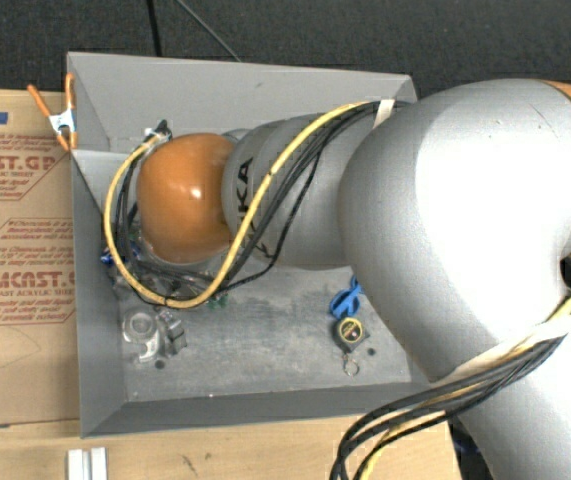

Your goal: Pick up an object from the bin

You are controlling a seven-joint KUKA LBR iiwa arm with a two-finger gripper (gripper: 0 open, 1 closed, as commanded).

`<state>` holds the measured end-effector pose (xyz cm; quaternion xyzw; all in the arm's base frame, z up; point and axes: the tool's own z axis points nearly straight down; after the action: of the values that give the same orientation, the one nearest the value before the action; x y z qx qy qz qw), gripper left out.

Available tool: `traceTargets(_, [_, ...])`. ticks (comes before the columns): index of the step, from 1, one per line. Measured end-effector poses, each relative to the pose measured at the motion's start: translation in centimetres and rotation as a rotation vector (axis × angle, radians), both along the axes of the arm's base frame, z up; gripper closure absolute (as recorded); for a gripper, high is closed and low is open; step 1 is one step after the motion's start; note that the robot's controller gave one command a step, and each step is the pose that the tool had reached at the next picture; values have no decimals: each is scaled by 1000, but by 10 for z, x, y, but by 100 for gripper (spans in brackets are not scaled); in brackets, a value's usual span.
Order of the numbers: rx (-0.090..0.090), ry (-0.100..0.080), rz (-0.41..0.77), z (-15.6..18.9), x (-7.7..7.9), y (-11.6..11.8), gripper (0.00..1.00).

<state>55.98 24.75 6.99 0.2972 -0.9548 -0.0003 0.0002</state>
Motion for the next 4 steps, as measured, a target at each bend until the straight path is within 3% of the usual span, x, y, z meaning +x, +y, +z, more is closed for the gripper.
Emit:
traceTargets(1, [0, -3, -3, 1, 1, -1, 100])
traceTargets(2, [1, 14, 14, -2, 18, -9, 100])
traceTargets(3, [-3, 22, 1, -2, 22, -4, 100])
traceTargets(4, [5, -12, -1, 174, 6, -3, 100])
